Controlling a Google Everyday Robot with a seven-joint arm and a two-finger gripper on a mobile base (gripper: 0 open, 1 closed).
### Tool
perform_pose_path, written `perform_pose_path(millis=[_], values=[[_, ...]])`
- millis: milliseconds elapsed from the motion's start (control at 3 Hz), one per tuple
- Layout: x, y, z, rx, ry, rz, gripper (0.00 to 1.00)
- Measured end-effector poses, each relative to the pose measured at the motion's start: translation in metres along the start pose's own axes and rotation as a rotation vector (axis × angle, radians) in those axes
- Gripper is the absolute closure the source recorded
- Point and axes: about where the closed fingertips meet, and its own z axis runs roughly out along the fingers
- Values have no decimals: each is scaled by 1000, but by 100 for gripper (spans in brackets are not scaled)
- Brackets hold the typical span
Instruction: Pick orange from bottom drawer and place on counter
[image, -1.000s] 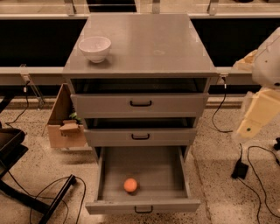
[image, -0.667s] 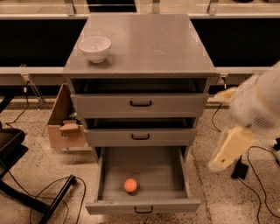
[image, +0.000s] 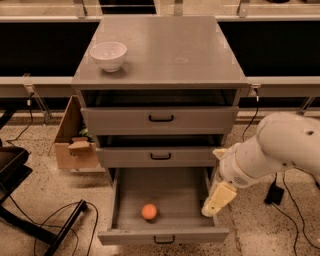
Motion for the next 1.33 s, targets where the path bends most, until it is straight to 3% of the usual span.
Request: perform_pose_path(millis=[333,667,1000,1333], values=[[-14,-40,62,52,-73,20,0],[-28,-82,99,153,-186,96,0],[-28,-82,100,151,-186,96,0],[-25,-89,138,117,-236,81,0]])
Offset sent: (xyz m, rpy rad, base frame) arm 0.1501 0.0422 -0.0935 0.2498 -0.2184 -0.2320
